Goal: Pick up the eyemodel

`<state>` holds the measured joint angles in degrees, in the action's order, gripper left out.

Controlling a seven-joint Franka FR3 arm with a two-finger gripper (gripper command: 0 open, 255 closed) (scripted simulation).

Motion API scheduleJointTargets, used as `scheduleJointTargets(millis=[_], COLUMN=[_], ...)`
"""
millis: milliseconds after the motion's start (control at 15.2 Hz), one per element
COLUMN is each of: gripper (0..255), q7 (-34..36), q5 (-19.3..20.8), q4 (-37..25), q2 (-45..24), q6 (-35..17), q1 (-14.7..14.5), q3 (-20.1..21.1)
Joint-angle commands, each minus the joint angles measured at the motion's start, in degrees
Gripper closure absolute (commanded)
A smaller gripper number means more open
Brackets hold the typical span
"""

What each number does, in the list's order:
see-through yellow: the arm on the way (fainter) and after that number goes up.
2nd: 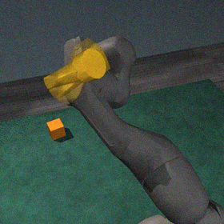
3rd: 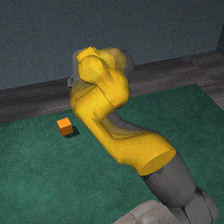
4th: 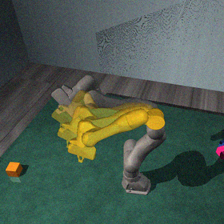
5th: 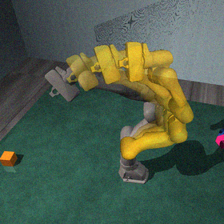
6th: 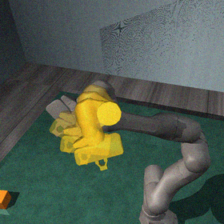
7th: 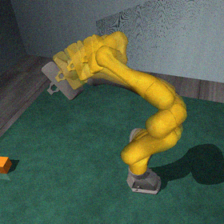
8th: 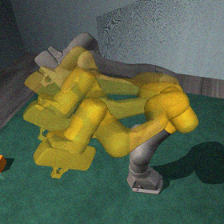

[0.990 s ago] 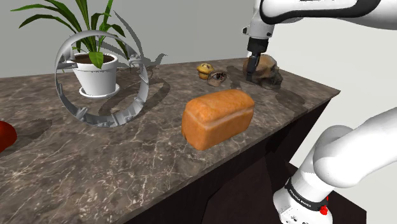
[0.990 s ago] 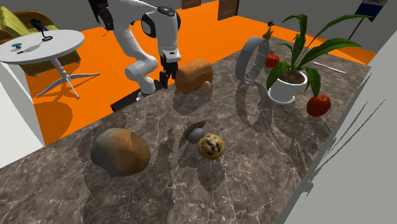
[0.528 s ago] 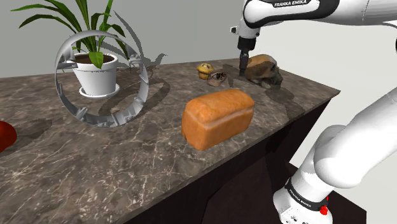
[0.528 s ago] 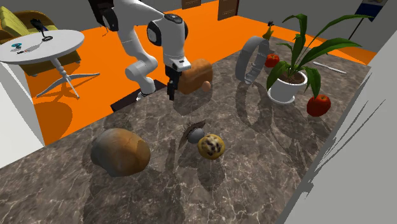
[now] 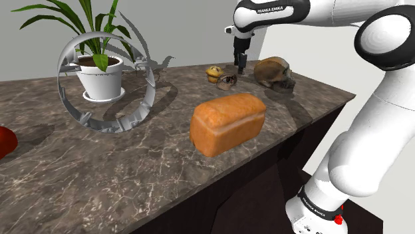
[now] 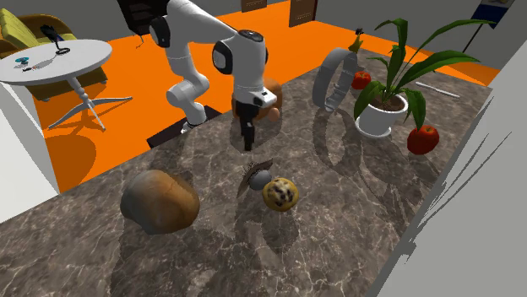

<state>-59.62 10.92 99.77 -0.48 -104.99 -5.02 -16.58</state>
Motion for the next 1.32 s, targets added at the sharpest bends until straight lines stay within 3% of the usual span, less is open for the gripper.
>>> scheduleJointTargets(millis=[0, 264, 858, 924, 1254], gripper=[0, 0, 0, 255, 255], q7=[-4.5, -11.2, -10.1, -10.1, -10.1], q5=[-0.5, -1.6, -1.2, -1.2, -1.3], q4=[-3.9, -11.1, -5.3, -5.4, -5.5], q2=[-4.0, -10.5, -10.5, -10.5, -10.6], q6=[-1.3, -2.5, -8.2, -8.2, -8.2], q1=[0.1, 0.6, 0.6, 0.6, 0.6], q3=[0.0, 0.5, 0.5, 0.5, 0.5])
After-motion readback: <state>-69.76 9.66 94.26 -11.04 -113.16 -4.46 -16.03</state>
